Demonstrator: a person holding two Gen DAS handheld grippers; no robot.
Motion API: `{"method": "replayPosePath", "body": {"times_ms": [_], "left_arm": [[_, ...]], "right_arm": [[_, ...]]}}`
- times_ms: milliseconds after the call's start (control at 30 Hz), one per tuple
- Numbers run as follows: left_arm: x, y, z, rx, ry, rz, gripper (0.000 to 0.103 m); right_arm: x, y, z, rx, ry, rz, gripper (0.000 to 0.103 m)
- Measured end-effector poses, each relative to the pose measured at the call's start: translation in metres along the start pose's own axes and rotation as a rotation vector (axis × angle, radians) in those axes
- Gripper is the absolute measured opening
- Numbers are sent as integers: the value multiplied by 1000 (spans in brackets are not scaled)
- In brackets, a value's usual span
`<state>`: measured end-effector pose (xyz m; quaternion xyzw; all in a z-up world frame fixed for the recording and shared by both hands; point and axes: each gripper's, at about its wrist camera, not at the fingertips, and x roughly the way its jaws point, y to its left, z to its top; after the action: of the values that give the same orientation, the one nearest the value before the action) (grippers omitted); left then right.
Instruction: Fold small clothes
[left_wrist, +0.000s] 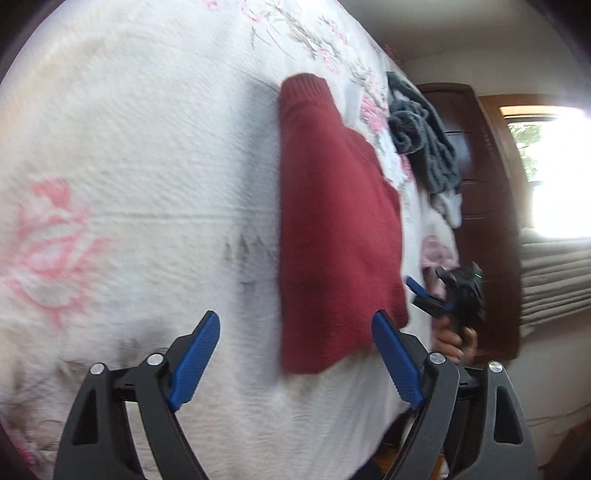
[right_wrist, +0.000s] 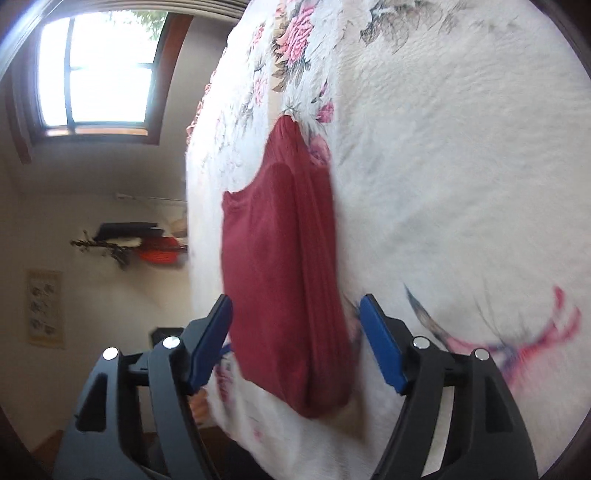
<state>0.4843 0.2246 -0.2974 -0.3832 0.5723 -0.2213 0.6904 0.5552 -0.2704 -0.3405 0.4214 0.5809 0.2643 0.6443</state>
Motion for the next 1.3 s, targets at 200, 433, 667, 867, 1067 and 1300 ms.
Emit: {"method": "replayPosePath", "body": {"times_ms": [200,433,667,867,1067,1300], "left_arm": [[38,3,0,-45,43,-110,84],[52,1,3,-53,61,-152,84],[66,-5,4,-53,89,-161,84],[78,-1,0,-83,102,-182,86],[87,-8,3,-46,151,-122,87],[93,-15,4,-52,162,-90,91]], "right_arm": [[29,8,44,14,28,44,74],[60,6,68,-17,90,17,74],[81,5,75,-47,135,19,73],[100,14,82,-81,182,13,74],[113,20,86,-98,207,32,76],[113,22,85,-115,209,43,76]]}}
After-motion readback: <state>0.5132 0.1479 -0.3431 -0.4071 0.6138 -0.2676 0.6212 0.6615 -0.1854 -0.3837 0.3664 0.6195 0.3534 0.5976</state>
